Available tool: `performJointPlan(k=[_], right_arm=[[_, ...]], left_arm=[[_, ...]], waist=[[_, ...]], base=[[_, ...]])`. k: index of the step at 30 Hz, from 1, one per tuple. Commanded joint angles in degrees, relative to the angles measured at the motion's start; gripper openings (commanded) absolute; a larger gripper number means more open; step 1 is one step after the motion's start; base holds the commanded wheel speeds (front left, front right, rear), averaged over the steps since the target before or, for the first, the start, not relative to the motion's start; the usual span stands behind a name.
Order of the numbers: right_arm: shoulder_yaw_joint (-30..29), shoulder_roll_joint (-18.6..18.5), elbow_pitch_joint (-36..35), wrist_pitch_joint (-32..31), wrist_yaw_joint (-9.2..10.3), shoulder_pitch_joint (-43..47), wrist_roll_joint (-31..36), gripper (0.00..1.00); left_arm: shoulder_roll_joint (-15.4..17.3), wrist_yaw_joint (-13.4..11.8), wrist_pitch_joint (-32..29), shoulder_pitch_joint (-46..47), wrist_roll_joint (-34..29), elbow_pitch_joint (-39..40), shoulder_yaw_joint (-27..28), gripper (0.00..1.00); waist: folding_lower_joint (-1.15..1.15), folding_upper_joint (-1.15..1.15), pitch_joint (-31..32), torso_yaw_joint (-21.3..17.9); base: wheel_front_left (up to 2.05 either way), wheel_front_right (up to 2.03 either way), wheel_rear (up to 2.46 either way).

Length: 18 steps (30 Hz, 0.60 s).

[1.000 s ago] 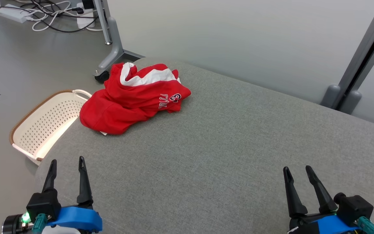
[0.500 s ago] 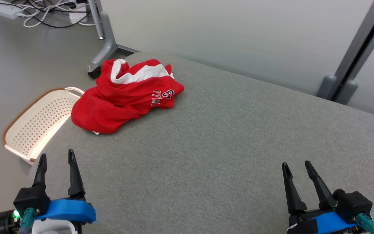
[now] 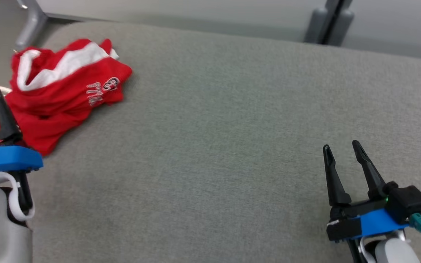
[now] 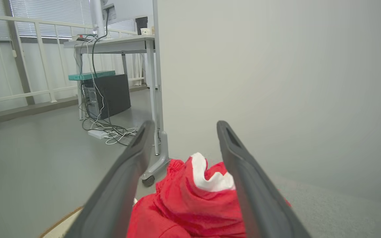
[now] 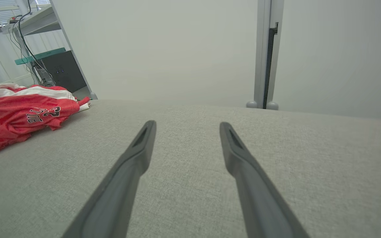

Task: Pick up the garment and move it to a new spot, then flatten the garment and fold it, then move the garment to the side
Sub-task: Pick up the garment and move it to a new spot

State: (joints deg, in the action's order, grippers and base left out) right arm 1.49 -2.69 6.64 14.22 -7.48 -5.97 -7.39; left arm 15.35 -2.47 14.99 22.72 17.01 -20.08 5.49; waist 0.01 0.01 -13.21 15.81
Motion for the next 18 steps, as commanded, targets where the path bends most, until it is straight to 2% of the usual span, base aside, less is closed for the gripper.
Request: performJointPlan(k=[1, 8, 15, 18], right_arm=[[-0.3, -0.4, -1.2, -0.3, -0.03, -1.3, 0.8, 1.0], [-0.9, -0.3, -5.4, -1.1, -0.03, -3.4, 2.4, 1.0], [-1.4, -0.3, -9.1, -1.9, -0.03, -3.8, 3.5, 1.0], [-1.7, -0.3, -10.1, -2.3, -0.03, -3.6, 3.8, 1.0]], left_arm=[[0.8, 0.3, 0.2, 2.3, 0.6, -0.8, 0.9, 1.0], [5.5, 2.1, 0.2, 11.6, 2.5, -7.9, 4.0, 1.0], [9.4, 2.5, -2.2, 17.5, 3.6, -20.0, 5.0, 1.0], [9.9, 4.0, -4.6, 19.1, 4.6, -25.1, 4.6, 1.0]], waist=[[-0.01, -0.01, -1.8, -1.6], [-0.01, -0.01, -8.4, -6.5], [-0.01, -0.01, -12.1, -9.0], [-0.01, -0.01, -12.7, -9.3]], base=[[0.0, 0.0, 0.0], [0.0, 0.0, 0.0], [0.0, 0.0, 0.0], [0.0, 0.0, 0.0]])
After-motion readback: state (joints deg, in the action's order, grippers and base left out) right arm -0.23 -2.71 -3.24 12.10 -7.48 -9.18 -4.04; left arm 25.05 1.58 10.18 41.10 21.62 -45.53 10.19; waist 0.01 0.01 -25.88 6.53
